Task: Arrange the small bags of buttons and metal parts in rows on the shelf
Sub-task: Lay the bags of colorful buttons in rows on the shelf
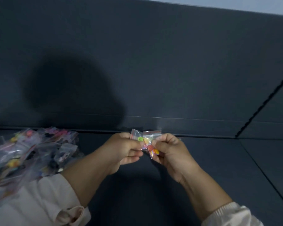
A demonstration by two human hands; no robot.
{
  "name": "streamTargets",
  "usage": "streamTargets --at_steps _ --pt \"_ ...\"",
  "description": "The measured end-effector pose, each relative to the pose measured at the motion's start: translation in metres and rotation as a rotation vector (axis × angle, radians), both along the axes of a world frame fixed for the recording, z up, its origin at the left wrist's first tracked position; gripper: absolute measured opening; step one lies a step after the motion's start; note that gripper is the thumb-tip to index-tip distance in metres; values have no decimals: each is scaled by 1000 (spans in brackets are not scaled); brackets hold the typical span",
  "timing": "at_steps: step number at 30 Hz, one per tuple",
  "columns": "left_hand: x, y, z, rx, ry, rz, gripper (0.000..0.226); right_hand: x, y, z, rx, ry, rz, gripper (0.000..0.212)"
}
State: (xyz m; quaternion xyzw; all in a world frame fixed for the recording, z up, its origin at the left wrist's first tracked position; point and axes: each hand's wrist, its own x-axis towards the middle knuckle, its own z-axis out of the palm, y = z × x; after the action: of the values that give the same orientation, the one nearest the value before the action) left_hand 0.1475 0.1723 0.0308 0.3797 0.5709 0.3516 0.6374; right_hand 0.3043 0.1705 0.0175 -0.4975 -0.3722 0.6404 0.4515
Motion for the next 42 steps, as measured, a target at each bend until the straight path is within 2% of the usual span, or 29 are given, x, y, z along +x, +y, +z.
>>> streamTargets --at_steps 7,10,13,16,19,21,22,25,27,29,31,42 --pt "47 7 0 -20 -82 94 16 60 -5 -2 3 -113 -85 18" --pt "61 8 -2 -15 -80 124 23 97 2 -8 4 -254 -213 18" --pt "73 7 -5 -12 -95 170 19 126 15 -21 21 -402 -328 17" --pt "82 6 -8 -7 -78 180 21 138 27 -32 17 -459 -315 13" --pt "88 5 -12 3 -34 166 23 140 40 -37 13 -431 -262 10" --pt "93 5 -15 13 0 147 18 142 48 -41 26 -450 -214 10" --pt "95 5 -16 18 10 136 15 145 50 -43 46 -557 -175 13" --pt "100 5 -19 23 29 112 14 159 46 -46 235 -1059 -98 41" --pt "103 4 -21 25 35 105 16 164 37 -49 422 -1192 -67 47" --pt "106 5 -23 28 47 103 16 166 32 -58 562 -1303 51 41" --pt "108 5 -24 26 62 107 15 167 30 -68 617 -1388 149 34" --pt "117 11 -24 49 108 81 11 159 34 -78 715 -1391 168 29"
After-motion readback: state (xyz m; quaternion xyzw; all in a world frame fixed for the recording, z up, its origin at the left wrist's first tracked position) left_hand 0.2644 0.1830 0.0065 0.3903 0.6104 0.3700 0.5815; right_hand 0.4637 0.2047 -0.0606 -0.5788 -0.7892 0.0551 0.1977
